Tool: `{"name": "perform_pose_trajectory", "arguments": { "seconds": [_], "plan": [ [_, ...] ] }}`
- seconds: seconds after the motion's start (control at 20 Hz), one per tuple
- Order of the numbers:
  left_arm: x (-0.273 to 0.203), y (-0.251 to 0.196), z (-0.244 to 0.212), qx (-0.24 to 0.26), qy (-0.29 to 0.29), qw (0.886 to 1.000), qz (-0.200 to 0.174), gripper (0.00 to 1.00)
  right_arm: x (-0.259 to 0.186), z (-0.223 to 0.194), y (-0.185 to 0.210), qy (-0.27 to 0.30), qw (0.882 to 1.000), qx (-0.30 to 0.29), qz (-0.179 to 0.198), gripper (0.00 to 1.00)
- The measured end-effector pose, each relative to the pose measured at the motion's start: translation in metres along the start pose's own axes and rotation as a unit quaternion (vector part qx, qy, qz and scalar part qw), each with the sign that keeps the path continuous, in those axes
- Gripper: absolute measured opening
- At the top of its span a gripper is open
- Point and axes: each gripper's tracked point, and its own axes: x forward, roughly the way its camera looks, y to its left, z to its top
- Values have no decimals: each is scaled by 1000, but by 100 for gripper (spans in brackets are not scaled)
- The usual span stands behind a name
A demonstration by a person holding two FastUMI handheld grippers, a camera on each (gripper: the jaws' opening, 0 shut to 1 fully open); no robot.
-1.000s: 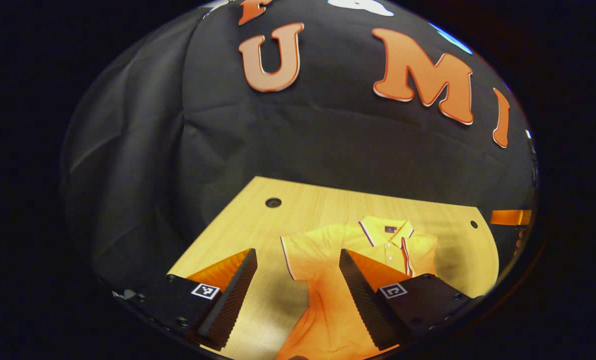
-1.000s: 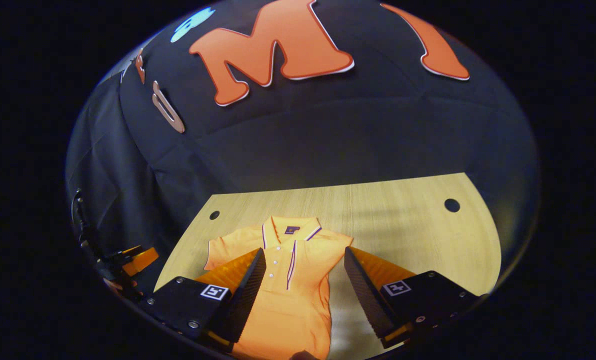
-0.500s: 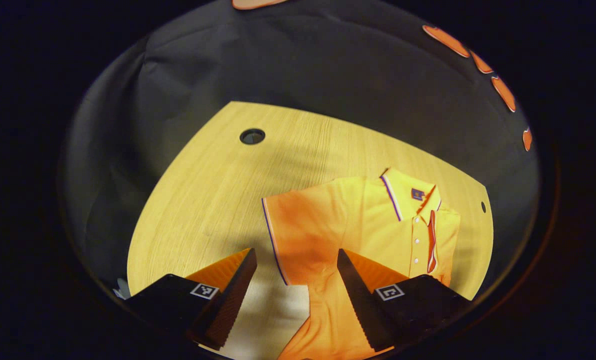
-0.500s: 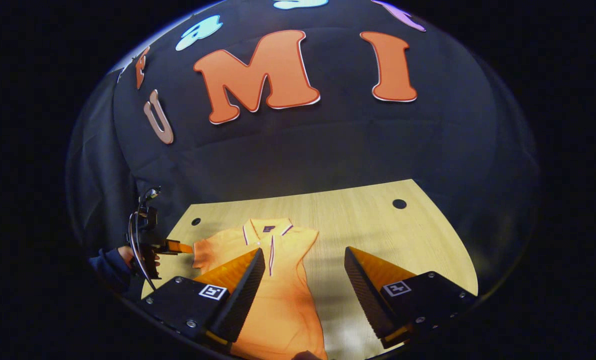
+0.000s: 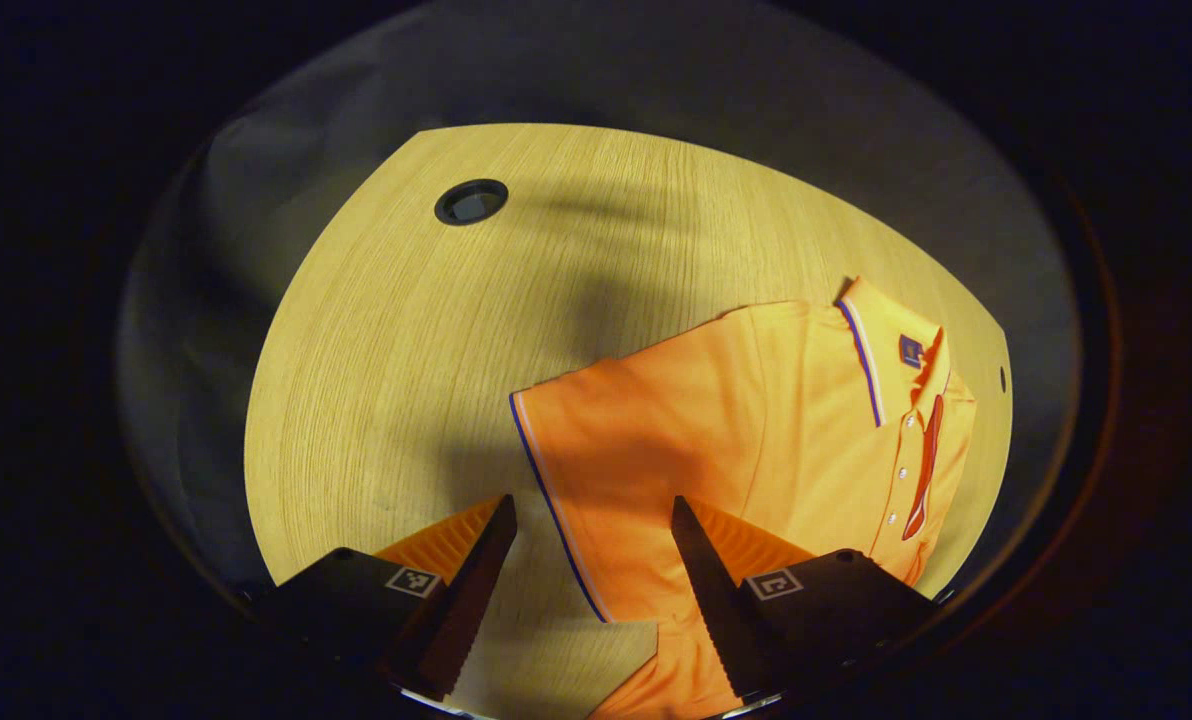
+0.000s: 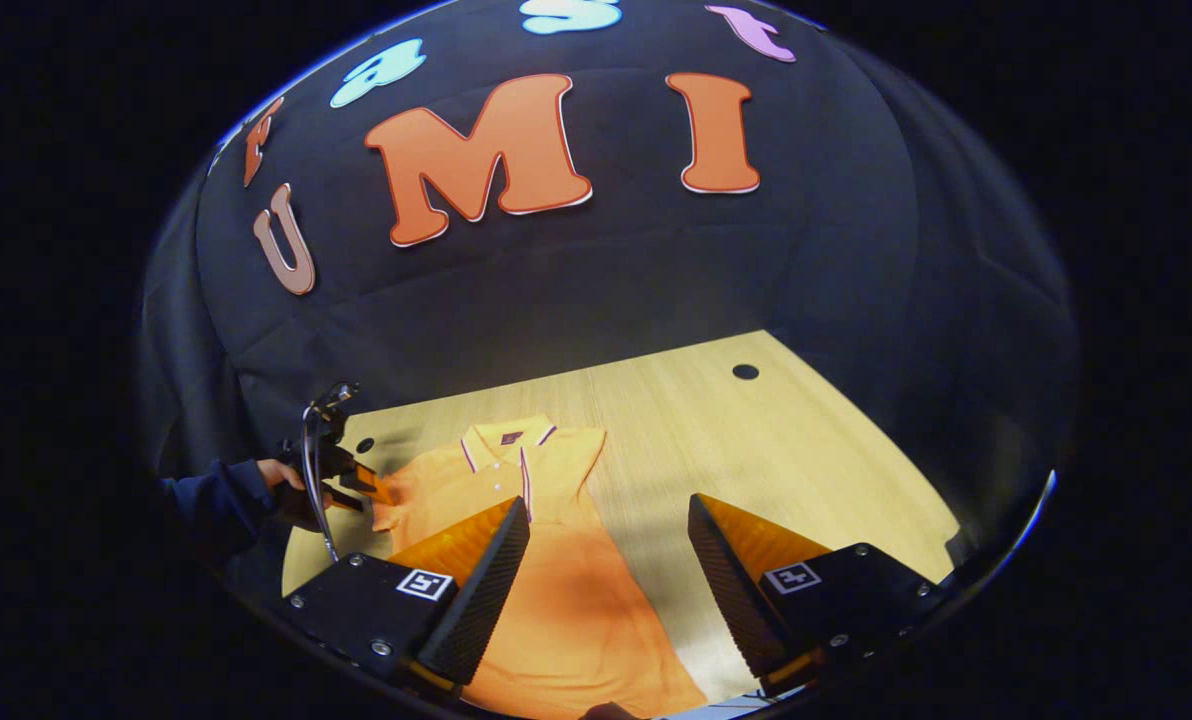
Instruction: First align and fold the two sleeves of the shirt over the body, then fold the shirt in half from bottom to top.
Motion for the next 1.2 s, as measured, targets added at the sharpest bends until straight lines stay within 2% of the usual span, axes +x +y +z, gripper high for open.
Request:
{"name": "perform_pose_trajectory", "arguments": {
  "seconds": [0.05,0.1,0.15,0.2,0.3,0.35,0.4,0.6,0.85,1.0,1.1,1.15,1.2],
  "plan": [
    [6,0,-1,5,8,1000,11,91,1,-5,-3,6,1000,9,-2,98],
    [0,1,2,11,2,1000,12,77,2,-8,-7,12,1000,16,-6,98],
    [2,2,3,8,2,1000,18,79,2,-8,-8,15,1000,19,-9,98],
    [3,3,8,1,-12,1000,19,76,4,-5,-12,12,1000,20,-16,98],
    [3,-2,7,0,-16,1000,13,21,7,2,-19,5,1000,23,-19,98],
    [3,-9,6,6,-15,1000,-9,14,8,4,-19,3,1000,26,-16,97],
    [-2,-14,7,2,-21,999,-31,14,10,4,-17,6,1000,25,-12,97],
    [-35,-20,29,31,-79,995,-43,14,20,5,-20,16,1000,16,-6,98],
    [-85,-65,51,92,-146,983,-64,11,31,10,-18,19,1000,15,13,98],
    [-93,-91,51,110,-149,980,-78,9,34,11,-22,21,1000,14,18,97],
    [-77,-83,48,89,-135,985,-57,7,31,12,-25,20,1000,10,21,98],
    [-68,-75,45,77,-120,988,-53,2,30,12,-31,18,1000,7,17,98],
    [-61,-64,33,76,-95,992,-43,20,30,11,-36,19,1000,5,13,97]
  ]
}}
